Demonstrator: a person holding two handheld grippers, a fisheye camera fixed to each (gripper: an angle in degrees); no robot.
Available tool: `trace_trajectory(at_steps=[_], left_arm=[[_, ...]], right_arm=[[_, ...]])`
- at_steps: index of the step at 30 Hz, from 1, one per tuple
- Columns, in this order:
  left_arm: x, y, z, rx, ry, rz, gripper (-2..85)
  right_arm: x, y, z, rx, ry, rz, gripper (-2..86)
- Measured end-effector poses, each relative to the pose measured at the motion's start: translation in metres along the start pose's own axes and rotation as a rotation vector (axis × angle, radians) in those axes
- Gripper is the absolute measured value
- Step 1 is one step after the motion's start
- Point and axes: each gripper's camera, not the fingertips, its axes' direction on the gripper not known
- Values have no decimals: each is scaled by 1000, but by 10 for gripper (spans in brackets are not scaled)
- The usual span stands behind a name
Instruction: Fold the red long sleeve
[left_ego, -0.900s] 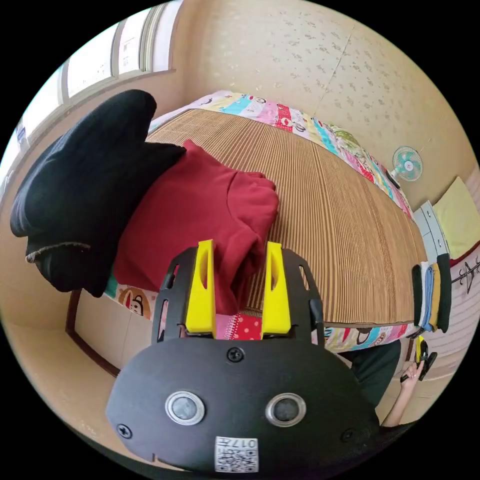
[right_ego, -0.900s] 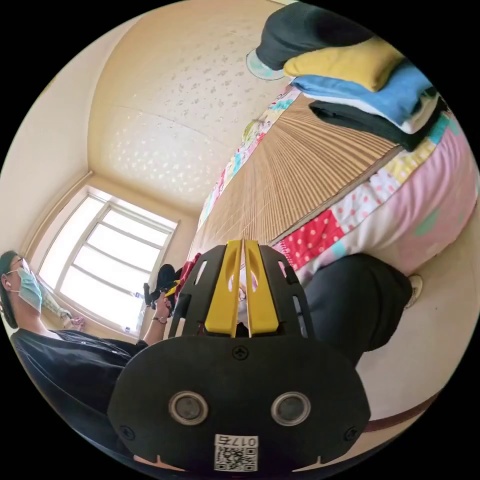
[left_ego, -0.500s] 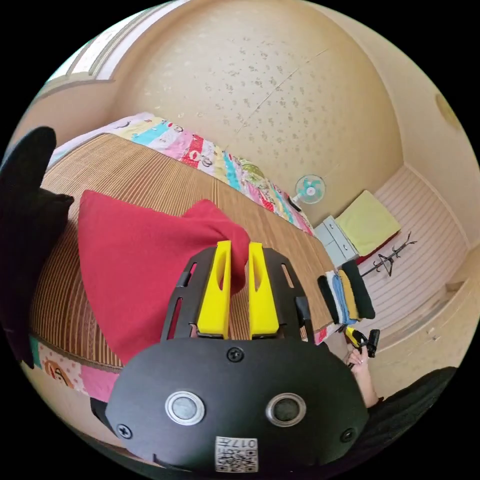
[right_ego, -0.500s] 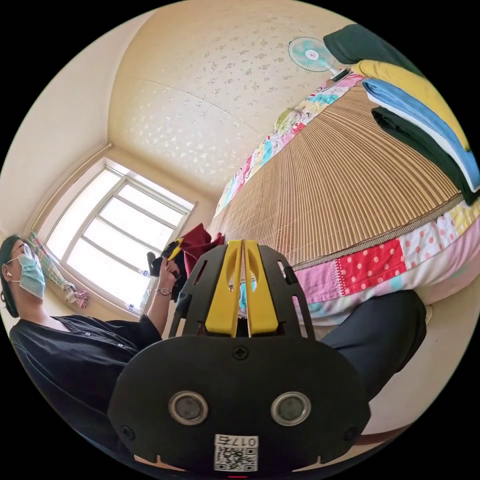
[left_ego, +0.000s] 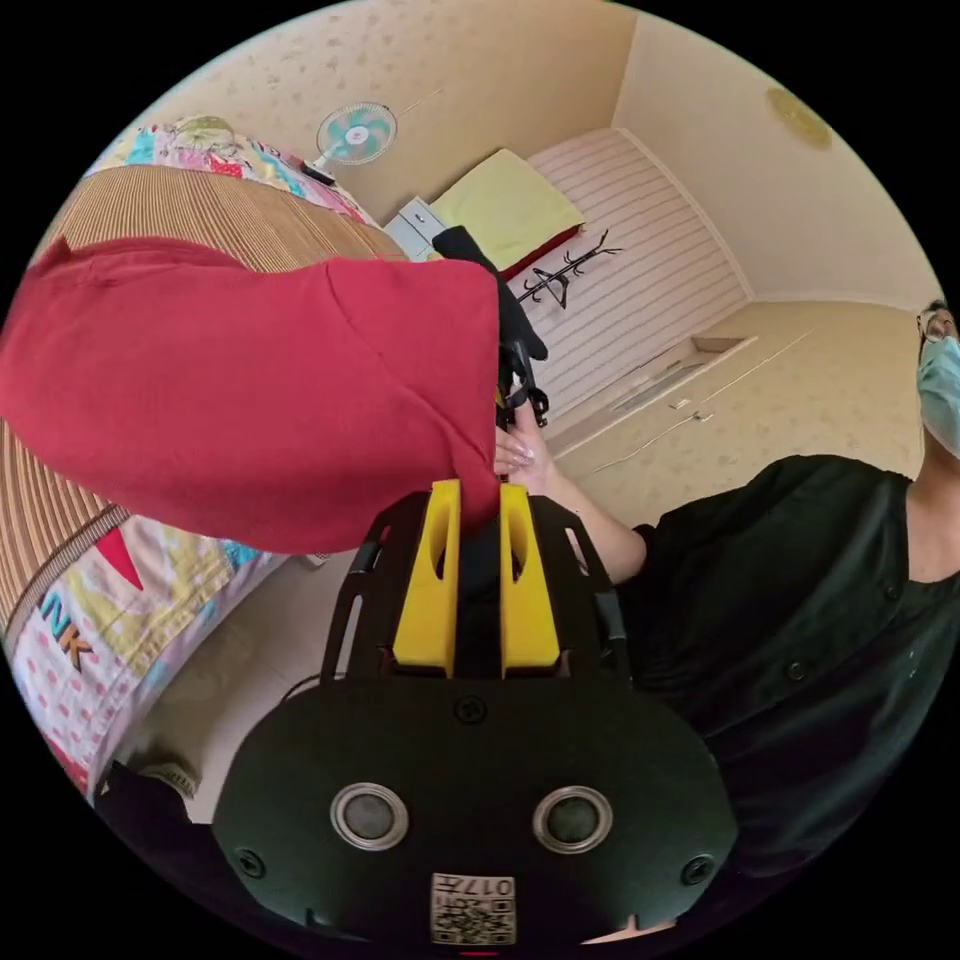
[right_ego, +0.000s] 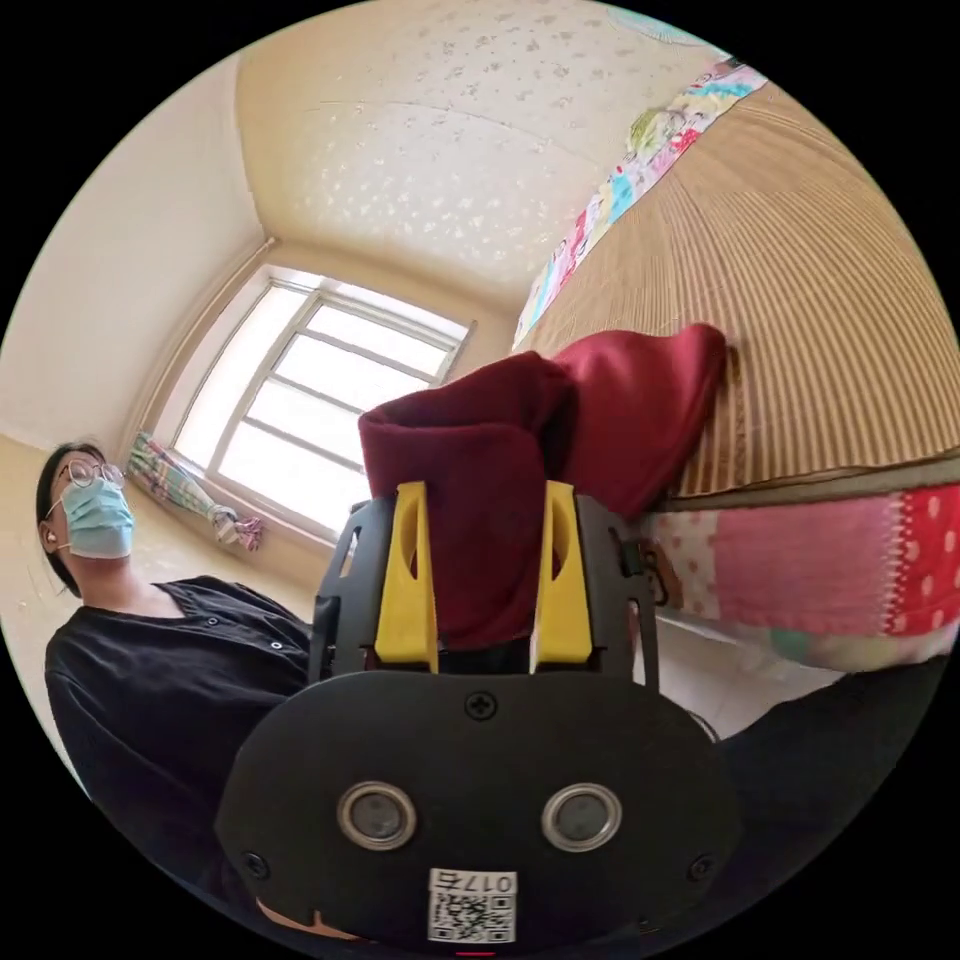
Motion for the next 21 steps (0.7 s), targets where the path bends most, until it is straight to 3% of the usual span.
trace_trajectory(at_steps=[2, 5, 10, 16, 18, 19, 21], left_arm=[[3, 9, -20, -30, -46, 20, 76], [-12, 25, -92, 81, 7, 3, 103], [-96, 79, -229, 482, 65, -281, 194], [-183, 102, -219, 332, 71, -459, 203], [-200, 111, -205, 287, 114, -463, 164], [-208, 120, -201, 284, 127, -452, 103], [-212, 137, -207, 348, 186, -367, 55]], right_arm=[[-2, 8, 26, -20, -57, -28, 104], [-24, 17, 49, -7, -91, -126, 57], [-40, 25, 109, -235, -81, -206, 30], [-58, 54, 148, -355, -128, -281, 22], [-64, 62, 152, -375, -135, -305, 22], [-69, 67, 151, -373, -146, -323, 22], [-75, 71, 147, -360, -150, -330, 22]])
